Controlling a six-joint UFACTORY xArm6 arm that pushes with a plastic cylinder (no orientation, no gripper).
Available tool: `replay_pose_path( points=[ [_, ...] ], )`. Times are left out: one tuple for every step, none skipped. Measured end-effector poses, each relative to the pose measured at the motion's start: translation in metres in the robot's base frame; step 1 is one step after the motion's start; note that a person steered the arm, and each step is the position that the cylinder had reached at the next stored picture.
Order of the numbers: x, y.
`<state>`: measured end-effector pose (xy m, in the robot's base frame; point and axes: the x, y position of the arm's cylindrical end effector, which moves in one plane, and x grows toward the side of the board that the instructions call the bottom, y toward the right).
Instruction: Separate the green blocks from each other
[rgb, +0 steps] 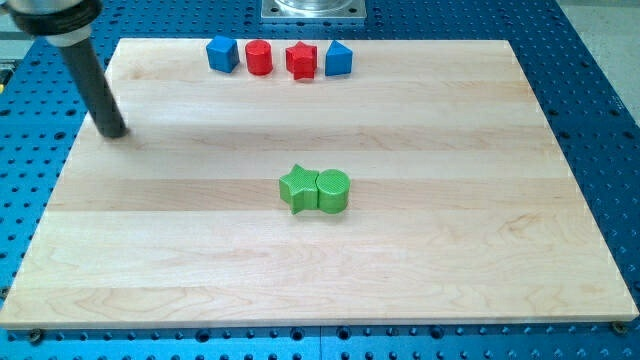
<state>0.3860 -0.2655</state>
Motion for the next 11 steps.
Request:
replay_pose_path(
  points=[
    [0.016, -0.010],
    [0.023, -0.013],
    [0.027, -0.017],
    [0.027, -0.017],
    [0.027, -0.017],
    [0.035, -0.004],
    [0.045, 0.047],
    [0.046, 0.089],
    [0.026, 0.136],
    [0.012, 0.204],
    [0.042, 0.250]
  ],
)
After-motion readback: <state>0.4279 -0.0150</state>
